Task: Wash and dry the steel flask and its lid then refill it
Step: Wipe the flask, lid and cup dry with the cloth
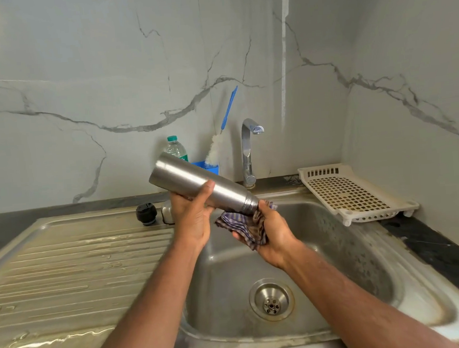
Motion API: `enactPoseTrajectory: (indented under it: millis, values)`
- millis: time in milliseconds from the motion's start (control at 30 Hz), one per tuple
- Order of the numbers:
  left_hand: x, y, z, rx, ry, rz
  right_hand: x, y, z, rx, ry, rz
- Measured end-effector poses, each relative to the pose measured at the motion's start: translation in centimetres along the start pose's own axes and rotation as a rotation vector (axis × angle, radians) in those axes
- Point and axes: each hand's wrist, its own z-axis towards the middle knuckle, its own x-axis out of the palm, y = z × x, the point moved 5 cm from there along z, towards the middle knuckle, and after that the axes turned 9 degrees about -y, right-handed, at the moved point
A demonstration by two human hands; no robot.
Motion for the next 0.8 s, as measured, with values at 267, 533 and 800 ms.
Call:
enactPoseTrajectory:
  millis: [267,533,800]
  values:
    - [1.9,0.5,-1.9,0.420,-0.040,0.496,-0.1,0.5,-0.1,-0.387,-0.226,-0.246]
    - [2.5,3.7,-2.3,0.138,0.289,0.462,1.3,3.8,-2.3,-0.694,0.087,-0.421]
    - [1.8,4.3,-2.9,0.001,0.275,0.393,-0.1,3.6,-1.6,-0.556,0.123,-0.473]
